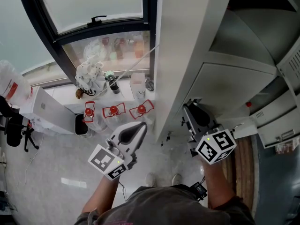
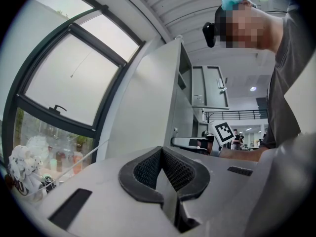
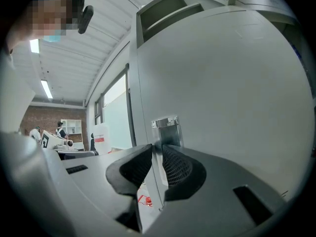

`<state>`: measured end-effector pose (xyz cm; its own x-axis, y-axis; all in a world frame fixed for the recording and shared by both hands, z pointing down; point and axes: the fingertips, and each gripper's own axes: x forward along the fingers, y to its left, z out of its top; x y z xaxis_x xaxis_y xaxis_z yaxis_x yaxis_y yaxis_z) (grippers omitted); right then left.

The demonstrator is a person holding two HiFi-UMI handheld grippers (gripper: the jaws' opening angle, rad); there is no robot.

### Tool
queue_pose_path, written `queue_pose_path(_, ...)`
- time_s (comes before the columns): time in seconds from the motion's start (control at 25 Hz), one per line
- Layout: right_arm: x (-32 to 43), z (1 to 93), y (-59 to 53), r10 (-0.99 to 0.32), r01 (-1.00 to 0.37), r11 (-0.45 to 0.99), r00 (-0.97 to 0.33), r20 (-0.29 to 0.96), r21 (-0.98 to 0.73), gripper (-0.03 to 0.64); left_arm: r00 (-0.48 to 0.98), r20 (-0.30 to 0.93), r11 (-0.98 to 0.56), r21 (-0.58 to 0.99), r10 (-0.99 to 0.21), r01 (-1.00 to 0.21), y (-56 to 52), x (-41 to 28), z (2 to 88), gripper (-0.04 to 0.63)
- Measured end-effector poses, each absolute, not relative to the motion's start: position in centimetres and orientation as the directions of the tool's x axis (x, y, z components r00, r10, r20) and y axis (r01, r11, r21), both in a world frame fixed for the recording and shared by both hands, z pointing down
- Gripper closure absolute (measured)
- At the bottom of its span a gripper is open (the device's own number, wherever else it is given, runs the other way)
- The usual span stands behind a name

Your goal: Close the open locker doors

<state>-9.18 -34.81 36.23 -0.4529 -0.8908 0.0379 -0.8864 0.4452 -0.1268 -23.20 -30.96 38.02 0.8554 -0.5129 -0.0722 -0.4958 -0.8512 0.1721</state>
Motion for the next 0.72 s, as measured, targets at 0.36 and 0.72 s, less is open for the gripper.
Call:
queue_pose_path(0.36,-9.41,36.20,-34.63,-0.891,-0.884,0.446,-0.454,0.026,-0.136,0.548,0.860,-0.068,-0.855,0.170,-0.506,-0.490,-30.77,-22.78,37.95,0.586)
queue_pose_path(0.72,-8.76,35.86,-33.82,-0.902,-0.896,0.427,-0.431,0.009,-0.125,0.548,0.870,-0.064,-0.865,0.165,-0.489,-0.474,-30.17,-22.29,37.86,0.586)
